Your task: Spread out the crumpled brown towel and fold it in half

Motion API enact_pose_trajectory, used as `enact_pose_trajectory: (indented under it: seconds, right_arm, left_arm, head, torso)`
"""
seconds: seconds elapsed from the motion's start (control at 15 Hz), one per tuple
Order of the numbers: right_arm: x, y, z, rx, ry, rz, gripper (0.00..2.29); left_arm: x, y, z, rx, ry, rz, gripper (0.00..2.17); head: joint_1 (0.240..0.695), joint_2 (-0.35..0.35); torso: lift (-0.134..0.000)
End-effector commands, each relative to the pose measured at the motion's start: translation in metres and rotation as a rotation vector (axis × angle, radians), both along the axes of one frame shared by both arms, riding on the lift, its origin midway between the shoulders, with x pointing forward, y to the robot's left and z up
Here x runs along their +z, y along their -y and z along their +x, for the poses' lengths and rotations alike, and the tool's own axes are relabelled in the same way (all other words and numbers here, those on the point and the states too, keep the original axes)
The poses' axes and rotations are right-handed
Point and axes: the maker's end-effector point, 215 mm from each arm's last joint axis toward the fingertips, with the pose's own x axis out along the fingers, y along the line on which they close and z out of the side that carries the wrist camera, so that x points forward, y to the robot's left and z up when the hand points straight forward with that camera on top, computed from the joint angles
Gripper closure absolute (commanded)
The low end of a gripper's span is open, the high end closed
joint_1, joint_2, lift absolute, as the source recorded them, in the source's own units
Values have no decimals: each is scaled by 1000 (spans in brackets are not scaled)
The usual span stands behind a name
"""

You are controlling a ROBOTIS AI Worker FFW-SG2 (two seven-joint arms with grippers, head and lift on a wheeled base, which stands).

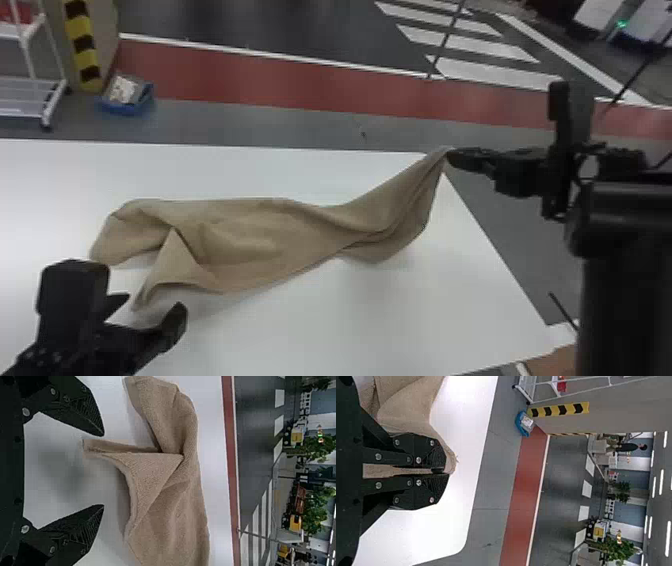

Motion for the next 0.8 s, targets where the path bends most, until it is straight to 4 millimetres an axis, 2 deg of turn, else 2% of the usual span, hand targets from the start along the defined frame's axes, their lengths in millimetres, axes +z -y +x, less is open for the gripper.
enact_pose_trajectory:
  seconds: [0.0, 0.07, 0.13, 0.2, 0.33, 0.4, 0.47, 0.73]
  right_arm:
    - [0, 0, 0, -1, 0, 1, 1055]
    - [0, -1, -1, -2, -1, 4, 1055]
    - [0, 0, -1, -2, 0, 5, 1055]
    - [0, 0, -1, -3, 0, 6, 1055]
    - [1, 0, -1, -1, 3, 5, 1055]
    - [2, 2, -1, -5, 5, 6, 1055]
    - [3, 3, -1, -7, 7, 8, 1055]
    - [13, 12, 0, -18, 29, 10, 1055]
  left_arm:
    - [-5, -1, 8, 4, -2, 12, 329]
    - [-8, -2, 11, 3, -4, 18, 329]
    - [-7, -3, 14, 4, 10, 17, 448]
    - [-6, -2, 16, 3, 22, 15, 664]
    - [-8, -2, 15, 0, 17, 16, 731]
    - [-8, -3, 15, -1, 18, 21, 1183]
    - [-11, -8, 14, 14, 11, 33, 1808]
    - [-12, -26, 12, 35, 0, 52, 1855]
  head:
    - [695, -341]
    - [695, -340]
    - [695, -338]
    - [695, -337]
    - [695, -332]
    - [695, -332]
    - [695, -333]
    - [695, -327]
  torso:
    - [-124]
    - [-124]
    - [-124]
    - [-124]
    - [-124]
    - [-124]
    - [-124]
    - [-124]
